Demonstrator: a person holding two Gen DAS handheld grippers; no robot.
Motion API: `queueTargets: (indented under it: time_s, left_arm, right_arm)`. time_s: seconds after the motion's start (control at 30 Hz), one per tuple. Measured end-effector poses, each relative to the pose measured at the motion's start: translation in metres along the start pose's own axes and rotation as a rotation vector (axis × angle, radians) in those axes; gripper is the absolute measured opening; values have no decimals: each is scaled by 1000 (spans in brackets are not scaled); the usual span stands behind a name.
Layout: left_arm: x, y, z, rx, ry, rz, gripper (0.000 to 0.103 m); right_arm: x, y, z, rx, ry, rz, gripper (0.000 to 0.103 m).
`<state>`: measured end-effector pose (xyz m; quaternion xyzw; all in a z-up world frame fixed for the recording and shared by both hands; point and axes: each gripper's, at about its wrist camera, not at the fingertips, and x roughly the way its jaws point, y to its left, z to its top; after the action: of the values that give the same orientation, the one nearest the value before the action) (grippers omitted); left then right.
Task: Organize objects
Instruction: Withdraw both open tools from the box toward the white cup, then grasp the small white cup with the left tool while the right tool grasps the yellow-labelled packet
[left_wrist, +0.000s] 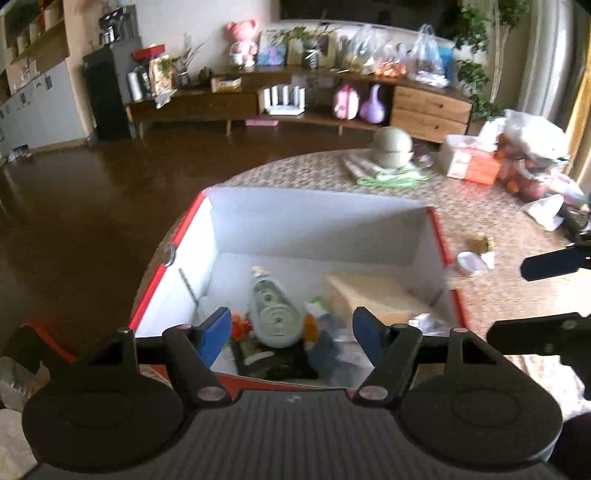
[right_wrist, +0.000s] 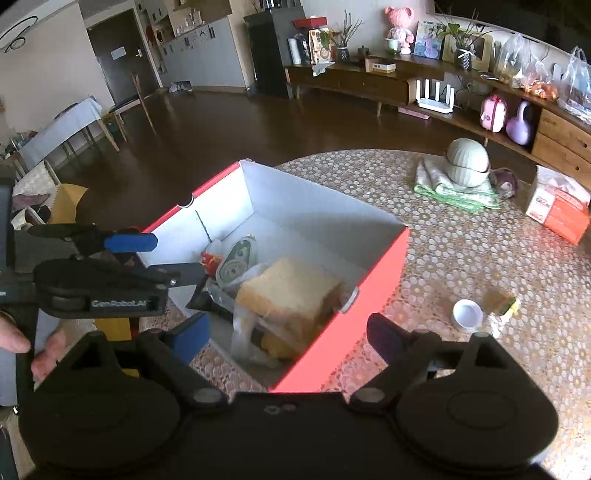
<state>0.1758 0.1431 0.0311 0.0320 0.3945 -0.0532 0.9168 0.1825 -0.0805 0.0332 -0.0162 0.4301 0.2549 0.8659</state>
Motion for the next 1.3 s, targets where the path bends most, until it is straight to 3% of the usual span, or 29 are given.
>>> queueTargets:
  time_s: [0.2,0.37,0.6,0.8,0.9,1.1,1.3]
  left_arm:
    - [-24,-29,0,20,-28,-75,72]
    - [-32,-62,-4,29,-42,-135,81]
    - [-22,-119,-5,83,-49,-185,81]
    - [1,-171,3,111,-38,-210,90]
    - [17,-195,6,110,-49,-210,99]
    - [59,-231,7,75,-65,-156,99]
    - [100,-243,5,14,-96,-102,99]
  right_arm:
    - [-25,-21,-23,4,-10,-23,93]
    - [-42,-57,-47,36,6,-82,93]
    - [-71,-124,-60,127,-11,-179,93]
    - [-81,-178,-59,205,-21,-252,93]
    - [-76,-204,-54,250,-13,-275,93]
    - [-55,-240,-36,314,-2,-261,93]
    - [-22,-254,-13,323,18,-251,93]
